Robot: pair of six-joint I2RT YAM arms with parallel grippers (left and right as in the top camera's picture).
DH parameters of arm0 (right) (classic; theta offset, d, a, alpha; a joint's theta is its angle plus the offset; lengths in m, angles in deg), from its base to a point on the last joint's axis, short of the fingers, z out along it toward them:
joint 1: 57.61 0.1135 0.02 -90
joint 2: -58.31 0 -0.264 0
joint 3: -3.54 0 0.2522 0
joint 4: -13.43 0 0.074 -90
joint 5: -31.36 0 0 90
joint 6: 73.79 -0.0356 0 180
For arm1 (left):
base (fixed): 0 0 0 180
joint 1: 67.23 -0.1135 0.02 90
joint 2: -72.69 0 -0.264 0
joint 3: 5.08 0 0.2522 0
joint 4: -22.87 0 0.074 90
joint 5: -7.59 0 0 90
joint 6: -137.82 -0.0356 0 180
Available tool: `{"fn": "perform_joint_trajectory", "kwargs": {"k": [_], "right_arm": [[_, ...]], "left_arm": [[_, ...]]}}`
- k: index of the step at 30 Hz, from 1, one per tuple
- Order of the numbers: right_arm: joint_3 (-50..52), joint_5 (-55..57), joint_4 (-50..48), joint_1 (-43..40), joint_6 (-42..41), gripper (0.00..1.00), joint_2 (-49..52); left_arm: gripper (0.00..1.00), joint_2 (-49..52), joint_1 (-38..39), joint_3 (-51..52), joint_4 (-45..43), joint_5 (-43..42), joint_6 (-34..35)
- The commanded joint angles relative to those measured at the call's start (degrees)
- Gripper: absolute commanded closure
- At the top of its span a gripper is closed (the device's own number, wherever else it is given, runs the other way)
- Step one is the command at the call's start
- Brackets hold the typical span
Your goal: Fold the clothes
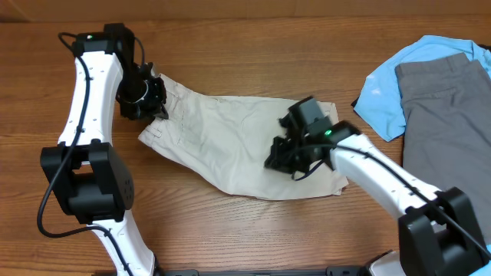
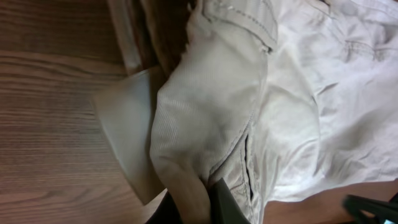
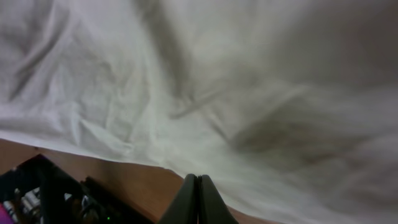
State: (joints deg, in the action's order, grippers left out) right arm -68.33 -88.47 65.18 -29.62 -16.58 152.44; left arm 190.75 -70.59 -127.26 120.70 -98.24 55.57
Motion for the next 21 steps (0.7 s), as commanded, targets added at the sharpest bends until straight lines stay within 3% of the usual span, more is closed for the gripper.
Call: {"fn": "perform_joint_trajectory", "kwargs": {"k": [1, 13, 21], "right_arm": [[2.58, -2.78, -3.74, 2.43, -2.69, 0.96, 0.15], [3.41, 6.73, -9.38, 8.04, -8.24, 0.96, 1.05], [3.41, 7.02, -14.75, 12.50, -12.52, 0.96, 7.67]], "left_arm": [[0.96, -0.13, 1.20, -2.08, 0.98, -0.72, -1.55], [0.96, -2.54, 1.90, -3.63, 2.45, -0.48, -1.60], [0.96, -6.21, 2.16, -3.63, 2.49, -0.48, -1.84]]}}
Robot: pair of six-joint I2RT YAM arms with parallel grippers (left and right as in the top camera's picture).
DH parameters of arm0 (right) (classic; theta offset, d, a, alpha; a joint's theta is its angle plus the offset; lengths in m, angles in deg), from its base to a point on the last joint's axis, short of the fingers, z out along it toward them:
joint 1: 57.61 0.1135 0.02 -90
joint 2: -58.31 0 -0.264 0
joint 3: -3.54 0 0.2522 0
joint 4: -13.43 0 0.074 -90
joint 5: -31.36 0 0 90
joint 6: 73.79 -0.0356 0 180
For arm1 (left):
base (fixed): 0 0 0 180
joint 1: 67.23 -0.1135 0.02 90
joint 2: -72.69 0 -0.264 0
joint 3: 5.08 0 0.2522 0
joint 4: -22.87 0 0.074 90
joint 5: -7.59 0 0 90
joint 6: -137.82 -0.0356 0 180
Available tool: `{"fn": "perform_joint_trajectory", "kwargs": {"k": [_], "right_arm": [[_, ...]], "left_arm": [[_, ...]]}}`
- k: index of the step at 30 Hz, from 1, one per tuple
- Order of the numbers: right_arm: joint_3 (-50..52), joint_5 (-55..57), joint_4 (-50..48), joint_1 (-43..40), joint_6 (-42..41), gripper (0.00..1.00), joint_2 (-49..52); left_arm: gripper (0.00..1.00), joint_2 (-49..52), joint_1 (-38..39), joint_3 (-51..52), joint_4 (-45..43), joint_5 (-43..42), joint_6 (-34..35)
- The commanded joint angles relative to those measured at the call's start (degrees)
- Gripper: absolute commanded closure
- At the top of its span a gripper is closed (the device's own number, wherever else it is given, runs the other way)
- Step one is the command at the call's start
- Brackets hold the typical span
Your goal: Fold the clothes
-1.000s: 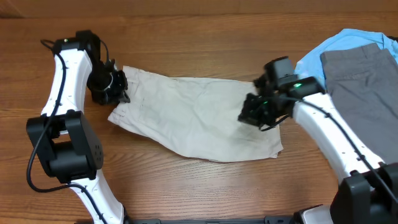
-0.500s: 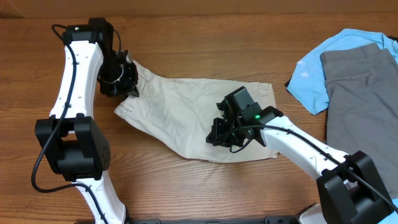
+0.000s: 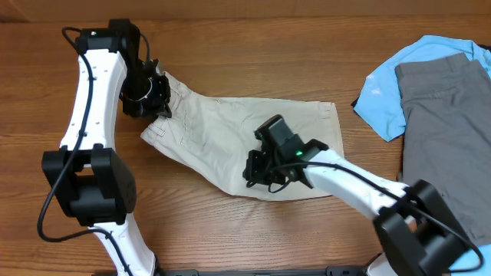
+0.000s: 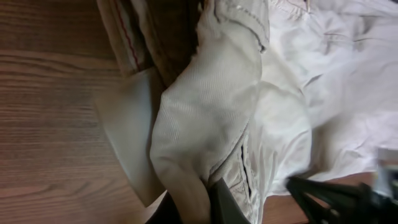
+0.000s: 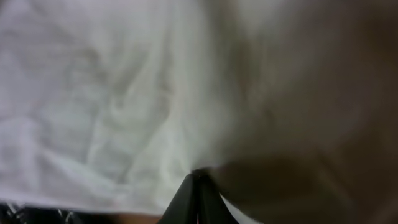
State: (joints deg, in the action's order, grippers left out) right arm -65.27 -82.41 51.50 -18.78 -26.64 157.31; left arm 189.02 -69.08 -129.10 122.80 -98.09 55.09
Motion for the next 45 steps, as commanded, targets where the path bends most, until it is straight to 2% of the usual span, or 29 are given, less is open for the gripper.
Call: {"fn": "perform_joint_trajectory", "kwargs": {"k": [1, 8, 11, 17, 21, 30, 35, 45], "right_arm": [[0.35, 0.57, -1.90, 2.32, -2.45, 0.96, 3.82], [0.31, 0.92, -3.67, 4.61, -2.58, 0.96, 6.78], [-1.25, -4.52, -3.10, 3.23, 0.22, 0.96, 6.38], [-10.67, -6.23, 11.28, -0.35, 7.02, 0.96, 3.43], [-14.34, -2.10, 15.30, -1.14, 7.30, 0.96, 2.99], [-13.18, 6.21, 12.85, -1.27, 3.37, 0.96, 4.66], [-12.79, 6.23, 7.78, 0.02, 3.39, 0.96, 7.61], [-12.79, 6.05, 3.91, 0.59, 2.12, 0.96, 15.08]], "left_arm": [[0.96, -4.68, 0.81, -1.79, 0.42, -0.63, -1.36], [0.96, -4.87, 3.65, -1.77, 1.66, -0.63, -1.51], [0.96, -4.87, 5.68, -1.77, 1.66, 0.17, -1.51], [0.96, -4.87, 8.07, -1.77, 1.92, 4.13, -1.46], [0.96, -4.87, 8.41, -1.77, 1.95, 4.22, -1.27], [0.96, -6.58, 8.41, -1.77, 2.38, 4.28, -1.29], [0.96, -9.01, 8.81, -1.77, 3.34, 4.24, -1.33], [0.96, -9.86, 10.29, -1.77, 4.70, 4.24, -1.31]]}}
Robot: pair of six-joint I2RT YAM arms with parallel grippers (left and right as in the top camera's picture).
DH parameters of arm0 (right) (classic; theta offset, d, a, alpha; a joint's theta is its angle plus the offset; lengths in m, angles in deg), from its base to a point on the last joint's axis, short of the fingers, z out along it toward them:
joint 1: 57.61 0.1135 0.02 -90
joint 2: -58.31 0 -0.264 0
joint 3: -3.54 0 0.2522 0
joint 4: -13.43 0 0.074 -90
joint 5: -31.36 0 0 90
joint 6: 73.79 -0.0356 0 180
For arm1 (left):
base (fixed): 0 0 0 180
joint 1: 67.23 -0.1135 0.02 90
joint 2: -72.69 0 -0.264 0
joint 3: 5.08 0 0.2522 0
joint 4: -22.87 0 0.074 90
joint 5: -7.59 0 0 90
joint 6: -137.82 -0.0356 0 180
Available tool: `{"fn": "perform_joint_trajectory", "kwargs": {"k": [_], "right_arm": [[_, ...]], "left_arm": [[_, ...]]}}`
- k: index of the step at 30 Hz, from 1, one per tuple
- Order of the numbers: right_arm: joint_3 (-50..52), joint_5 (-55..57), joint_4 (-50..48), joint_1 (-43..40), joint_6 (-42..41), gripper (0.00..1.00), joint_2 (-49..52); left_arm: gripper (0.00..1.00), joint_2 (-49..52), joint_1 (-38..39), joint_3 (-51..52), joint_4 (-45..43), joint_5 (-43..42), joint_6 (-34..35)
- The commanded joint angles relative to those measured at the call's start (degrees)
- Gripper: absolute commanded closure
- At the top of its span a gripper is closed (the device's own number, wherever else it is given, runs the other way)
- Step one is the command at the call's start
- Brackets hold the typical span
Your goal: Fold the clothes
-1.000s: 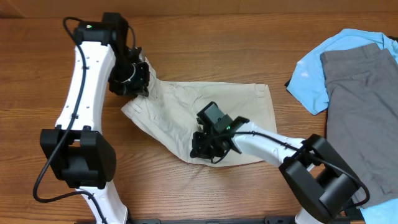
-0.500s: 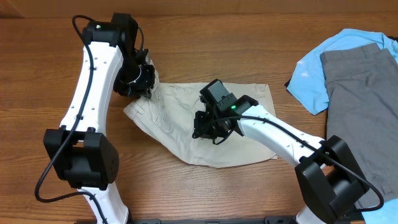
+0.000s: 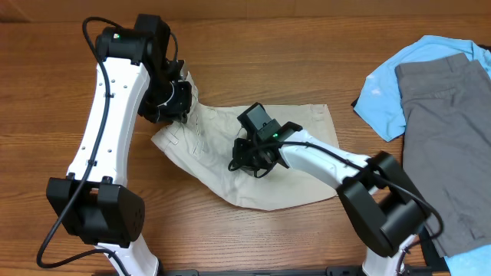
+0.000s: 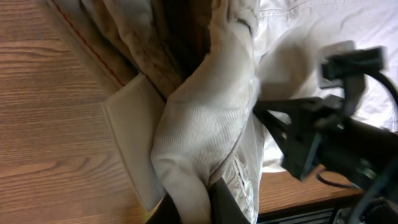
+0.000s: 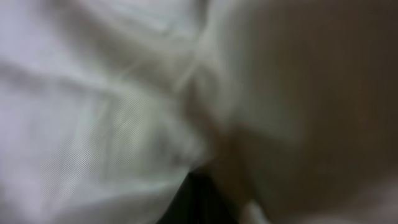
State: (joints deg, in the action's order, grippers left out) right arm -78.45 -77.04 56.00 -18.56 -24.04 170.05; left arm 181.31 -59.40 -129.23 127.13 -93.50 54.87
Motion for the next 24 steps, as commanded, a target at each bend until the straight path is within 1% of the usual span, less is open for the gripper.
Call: {"fn": "perform_joint_trajectory", "kwargs": {"k": [1, 5, 7, 12, 15, 20, 24], "right_arm": [[0.39, 0.33, -0.90, 0.50, -0.46, 0.96, 3.10], [0.39, -0.37, -1.99, 1.44, -0.04, 0.96, 4.79], [0.00, -2.45, -1.22, 1.27, 3.69, 0.96, 4.37], [-4.11, -2.93, 5.79, -2.64, 7.52, 0.96, 1.18], [-7.06, -3.74, 8.59, -5.49, 9.29, 0.96, -0.90], [-8.44, -4.39, 7.67, -8.20, 10.08, 0.96, -1.55], [-8.33, -4.37, 5.92, -8.70, 9.84, 0.96, -0.66]], "left_arm": [[0.96, -2.14, 0.85, -1.64, 0.35, -0.33, -1.09], [0.96, -2.14, 2.10, -1.64, 0.33, -0.28, -1.09], [0.96, -2.14, 2.93, -1.64, 0.44, 0.55, -1.09], [0.96, -2.14, 4.39, -1.64, 1.05, 5.14, -1.09], [0.96, -2.14, 5.01, -1.64, 1.22, 5.25, -1.05], [0.96, -2.14, 5.70, -1.64, 1.62, 5.27, -1.01], [0.96, -2.16, 5.75, -1.64, 1.70, 5.22, -0.57]]}}
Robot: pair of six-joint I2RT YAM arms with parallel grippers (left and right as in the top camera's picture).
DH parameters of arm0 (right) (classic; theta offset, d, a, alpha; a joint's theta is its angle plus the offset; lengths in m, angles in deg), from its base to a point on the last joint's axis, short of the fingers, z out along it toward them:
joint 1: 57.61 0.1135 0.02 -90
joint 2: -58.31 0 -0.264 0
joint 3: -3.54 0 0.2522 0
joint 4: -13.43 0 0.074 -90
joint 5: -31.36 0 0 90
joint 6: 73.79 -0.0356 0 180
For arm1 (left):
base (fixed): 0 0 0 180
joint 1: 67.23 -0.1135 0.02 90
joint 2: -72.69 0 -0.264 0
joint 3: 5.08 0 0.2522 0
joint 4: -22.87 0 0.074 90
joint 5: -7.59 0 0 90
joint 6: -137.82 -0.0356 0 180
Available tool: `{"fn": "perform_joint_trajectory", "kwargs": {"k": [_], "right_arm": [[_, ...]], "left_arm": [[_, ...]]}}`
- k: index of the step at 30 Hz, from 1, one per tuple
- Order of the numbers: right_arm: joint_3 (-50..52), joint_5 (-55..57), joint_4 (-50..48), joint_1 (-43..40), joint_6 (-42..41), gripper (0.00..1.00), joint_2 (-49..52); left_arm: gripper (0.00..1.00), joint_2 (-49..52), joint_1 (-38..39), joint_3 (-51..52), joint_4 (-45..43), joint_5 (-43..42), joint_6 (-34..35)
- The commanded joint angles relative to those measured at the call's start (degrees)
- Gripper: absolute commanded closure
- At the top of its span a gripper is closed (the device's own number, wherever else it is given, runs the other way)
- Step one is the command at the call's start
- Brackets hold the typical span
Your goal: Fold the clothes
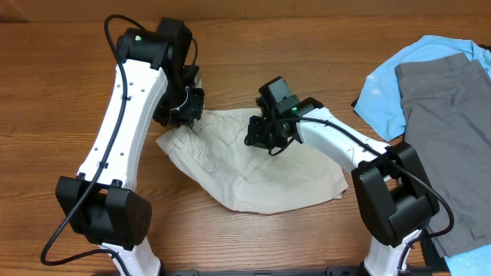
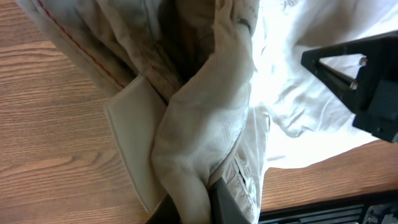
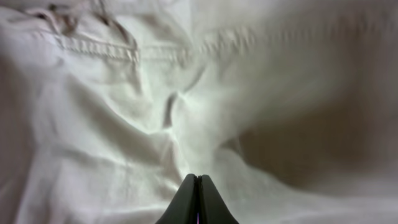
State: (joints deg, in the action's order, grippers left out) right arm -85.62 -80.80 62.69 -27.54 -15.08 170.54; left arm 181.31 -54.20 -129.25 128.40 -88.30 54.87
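Note:
Beige shorts point(image 1: 261, 180) lie crumpled on the wooden table point(image 1: 61, 192). My left gripper point(image 1: 182, 113) is at their upper left end, shut on a thick bunch of the waistband point(image 2: 205, 124), which wraps over the fingers. My right gripper point(image 1: 262, 138) is over the shorts' upper middle. Its fingers are pressed together, and a ridge of the pale cloth point(image 3: 112, 124) runs up to the fingertips point(image 3: 198, 180). The arm hides the upper right part of the shorts.
A light blue shirt point(image 1: 383, 88) and a grey garment point(image 1: 449, 130) lie overlapping at the table's right side. Bare wood surrounds the shorts on the left, back and front.
My right gripper has moved up and to the right, from the shorts' middle to their upper edge. My left gripper shifted slightly right with the waistband. The shorts' upper right corner no longer shows.
First the shorts lay spread wide, left gripper shut on the waistband at far left, right gripper shut over the right leg. Then the right gripper was farther left over the cloth. The left gripper brought the waistband rightward, and the shorts are now bunched shorter.

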Motion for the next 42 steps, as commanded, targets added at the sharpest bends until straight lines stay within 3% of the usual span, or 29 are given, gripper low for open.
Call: {"fn": "perform_joint_trajectory", "kwargs": {"k": [1, 13, 24, 42], "right_arm": [[-1.16, -0.61, -1.20, 0.46, 0.61, 0.96, -0.85], [-1.07, -0.44, -7.39, 6.29, -0.39, 0.96, 10.36], [-9.53, -0.87, 2.78, 0.96, 3.30, 0.96, 4.02], [-10.45, 1.64, -4.35, 3.28, 0.85, 0.96, 10.05]], "left_arm": [[0.96, -2.16, 0.55, -1.62, 0.42, 0.02, -0.57], [0.96, -3.32, 0.55, -1.62, 0.33, -0.33, -0.42], [0.96, -3.34, 0.55, -1.62, -0.59, -1.20, -0.44], [0.96, -3.34, 0.68, -1.62, -0.50, -1.20, -0.46]]}}
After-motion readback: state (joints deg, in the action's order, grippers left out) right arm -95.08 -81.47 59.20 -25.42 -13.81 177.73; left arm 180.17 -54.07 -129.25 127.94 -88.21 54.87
